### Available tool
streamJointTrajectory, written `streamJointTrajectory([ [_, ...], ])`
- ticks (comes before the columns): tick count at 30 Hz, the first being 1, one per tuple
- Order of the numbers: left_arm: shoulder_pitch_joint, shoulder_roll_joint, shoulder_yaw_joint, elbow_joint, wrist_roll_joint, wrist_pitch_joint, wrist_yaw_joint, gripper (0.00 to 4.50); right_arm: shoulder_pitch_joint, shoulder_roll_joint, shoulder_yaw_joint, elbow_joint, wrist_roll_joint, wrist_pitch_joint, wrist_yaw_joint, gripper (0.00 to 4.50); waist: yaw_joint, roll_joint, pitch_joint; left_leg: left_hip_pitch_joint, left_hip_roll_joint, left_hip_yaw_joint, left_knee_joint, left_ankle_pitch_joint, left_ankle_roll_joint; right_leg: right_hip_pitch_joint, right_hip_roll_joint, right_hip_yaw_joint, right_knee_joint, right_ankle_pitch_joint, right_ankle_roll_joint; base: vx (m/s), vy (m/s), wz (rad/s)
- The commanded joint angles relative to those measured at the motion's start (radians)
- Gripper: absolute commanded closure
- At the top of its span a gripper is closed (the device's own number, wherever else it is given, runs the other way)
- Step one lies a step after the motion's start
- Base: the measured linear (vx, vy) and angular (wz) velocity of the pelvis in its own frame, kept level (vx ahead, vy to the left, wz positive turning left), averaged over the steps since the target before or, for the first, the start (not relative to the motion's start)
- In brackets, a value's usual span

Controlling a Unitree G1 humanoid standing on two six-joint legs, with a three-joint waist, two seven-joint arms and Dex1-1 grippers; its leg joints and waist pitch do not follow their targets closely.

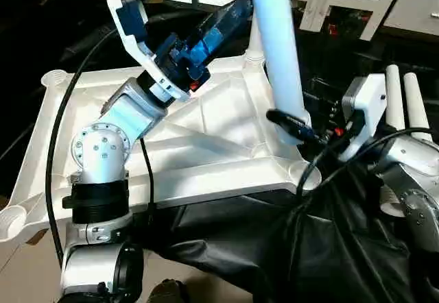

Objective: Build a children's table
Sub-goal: Insert table leg to table base

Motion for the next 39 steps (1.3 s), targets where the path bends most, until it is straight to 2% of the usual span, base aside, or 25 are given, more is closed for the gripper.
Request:
streamJointTrajectory([
  [1, -0.016, 0.007, -0.020, -0.011, 0.059, -0.047, 0.009, 0.09, 0.014, -0.021, 0.043, -0.031, -0.033, 0.009, 0.029, 2.58, 0.001, -0.016, -0.098, 0.004, 0.001, -0.003, -0.042, 0.066, 0.189, 0.090, -0.028, 0.033, -0.039, 0.084, -0.290, 0.000, 0.000, 0.00],
  [3, -0.017, 0.009, -0.014, -0.011, 0.044, -0.048, -0.003, 0.00, 0.015, -0.022, 0.041, -0.016, -0.054, 0.013, 0.006, 2.59, 0.001, -0.014, -0.100, 0.004, 0.001, -0.003, -0.041, 0.064, 0.182, 0.090, -0.030, 0.033, -0.037, 0.076, -0.286, 0.000, 0.000, 0.00],
  [6, -0.008, 0.018, -0.018, -0.018, 0.035, -0.044, -0.032, 0.00, 0.010, -0.021, 0.034, -0.004, -0.062, 0.015, -0.009, 2.59, -0.001, -0.016, -0.100, 0.002, 0.000, -0.002, -0.040, 0.051, 0.172, 0.091, -0.031, 0.034, -0.037, 0.063, -0.290, 0.000, 0.000, 0.00],
  [9, 0.005, 0.030, -0.039, -0.019, 0.060, -0.048, -0.044, 0.33, 0.009, -0.027, 0.034, -0.001, -0.070, 0.010, -0.010, 2.59, 0.000, -0.014, -0.099, 0.004, 0.001, -0.002, -0.041, 0.032, 0.165, 0.088, -0.030, 0.034, -0.038, 0.036, -0.289, 0.000, 0.000, 0.00],
  [11, 0.005, 0.029, -0.040, -0.011, 0.071, -0.055, -0.038, 0.33, 0.009, -0.028, 0.033, 0.000, -0.073, 0.006, -0.012, 2.59, 0.000, -0.014, -0.098, 0.003, 0.001, -0.003, -0.041, 0.018, 0.156, 0.089, -0.030, 0.034, -0.039, 0.019, -0.285, 0.000, 0.000, 0.00],
  [13, 0.006, 0.031, -0.038, -0.001, 0.075, -0.062, -0.042, 0.70, 0.006, -0.031, 0.036, 0.004, -0.086, -0.003, -0.012, 2.59, 0.000, -0.014, -0.096, 0.003, 0.001, -0.003, -0.042, 0.000, 0.145, 0.087, -0.030, 0.035, -0.042, -0.006, -0.281, 0.000, 0.000, 0.00],
  [15, 0.006, 0.037, -0.038, 0.007, 0.080, -0.067, -0.049, 0.77, 0.003, -0.033, 0.042, 0.010, -0.100, -0.016, -0.009, 2.59, 0.000, -0.014, -0.095, 0.004, 0.001, -0.003, -0.042, -0.011, 0.137, 0.087, -0.030, 0.035, -0.042, -0.021, -0.277, 0.000, 0.000, 0.00],
  [18, 0.012, 0.045, -0.045, 0.008, 0.084, -0.073, -0.061, 1.01, 0.001, -0.037, 0.048, 0.017, -0.118, -0.032, -0.005, 2.59, -0.001, -0.015, -0.096, 0.003, 0.000, -0.003, -0.041, -0.009, 0.130, 0.087, -0.029, 0.036, -0.041, -0.014, -0.272, 0.000, 0.000, 0.00],
  [25, 0.022, 0.053, -0.051, -0.001, 0.090, -0.067, -0.079, 1.67, -0.001, -0.034, 0.050, 0.022, -0.134, -0.042, -0.001, 2.59, 0.000, -0.013, -0.099, 0.003, 0.000, -0.004, -0.039, 0.012, 0.147, 0.087, -0.029, 0.036, -0.036, 0.024, -0.282, 0.000, 0.000, 0.00],
  [29, 0.021, 0.053, -0.050, -0.001, 0.090, -0.068, -0.080, 1.94, -0.004, -0.031, 0.052, 0.028, -0.146, -0.051, 0.002, 2.59, -0.001, -0.016, -0.097, 0.002, 0.000, -0.003, -0.039, 0.000, 0.144, 0.087, -0.029, 0.036, -0.038, 0.006, -0.281, 0.000, 0.000, 0.00],
  [30, 0.022, 0.053, -0.050, -0.001, 0.089, -0.068, -0.079, 2.13, -0.004, -0.030, 0.052, 0.029, -0.148, -0.052, 0.002, 2.59, -0.001, -0.015, -0.096, 0.002, 0.000, -0.004, -0.040, -0.003, 0.141, 0.087, -0.030, 0.036, -0.039, -0.001, -0.279, 0.000, 0.000, 0.00],
  [32, 0.021, 0.052, -0.048, 0.000, 0.088, -0.071, -0.077, 2.18, -0.006, -0.029, 0.053, 0.031, -0.150, -0.053, 0.004, 2.59, -0.002, -0.015, -0.096, 0.002, 0.000, -0.004, -0.040, -0.001, 0.142, 0.087, -0.029, 0.036, -0.038, 0.003, -0.280, 0.000, 0.000, 0.00],
  [35, 0.020, 0.053, -0.050, 0.002, 0.088, -0.074, -0.080, 2.55, -0.008, -0.029, 0.054, 0.035, -0.160, -0.059, 0.001, 2.59, -0.001, -0.014, -0.098, 0.002, 0.000, -0.004, -0.039, 0.008, 0.146, 0.088, -0.029, 0.036, -0.036, 0.021, -0.284, 0.000, 0.000, 0.00],
  [39, 0.017, 0.054, -0.050, 0.005, 0.096, -0.080, -0.080, 2.77, -0.009, -0.026, 0.054, 0.041, -0.168, -0.066, -0.001, 2.59, -0.001, -0.012, -0.099, 0.003, 0.000, -0.004, -0.038, 0.010, 0.151, 0.087, -0.029, 0.035, -0.036, 0.028, -0.288, 0.000, 0.000, 0.00],
])
